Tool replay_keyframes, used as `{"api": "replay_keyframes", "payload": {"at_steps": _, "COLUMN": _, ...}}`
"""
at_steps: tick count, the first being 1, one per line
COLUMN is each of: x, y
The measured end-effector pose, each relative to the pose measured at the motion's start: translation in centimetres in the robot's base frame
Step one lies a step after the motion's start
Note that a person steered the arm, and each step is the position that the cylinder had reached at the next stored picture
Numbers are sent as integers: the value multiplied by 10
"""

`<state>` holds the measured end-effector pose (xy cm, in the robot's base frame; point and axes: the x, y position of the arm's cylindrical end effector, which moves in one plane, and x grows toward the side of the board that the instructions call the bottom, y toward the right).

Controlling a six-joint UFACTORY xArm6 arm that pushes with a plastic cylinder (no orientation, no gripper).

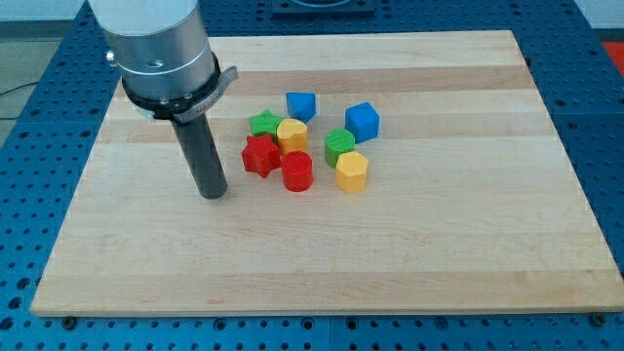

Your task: Move red circle left to the green star

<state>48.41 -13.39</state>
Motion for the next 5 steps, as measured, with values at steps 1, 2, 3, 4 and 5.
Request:
{"api": "replay_keyframes", "payload": {"at_steps": 1, "x": 0, "y": 0}}
{"api": "replay_keyframes", "payload": {"at_steps": 2, "x": 2, "y": 0}}
{"api": "replay_keyframes", "payload": {"at_steps": 3, "x": 4, "y": 0}}
{"api": "replay_keyframes", "payload": {"at_steps": 4, "x": 6, "y": 0}}
{"api": "replay_keyframes", "payload": {"at_steps": 5, "x": 10, "y": 1}}
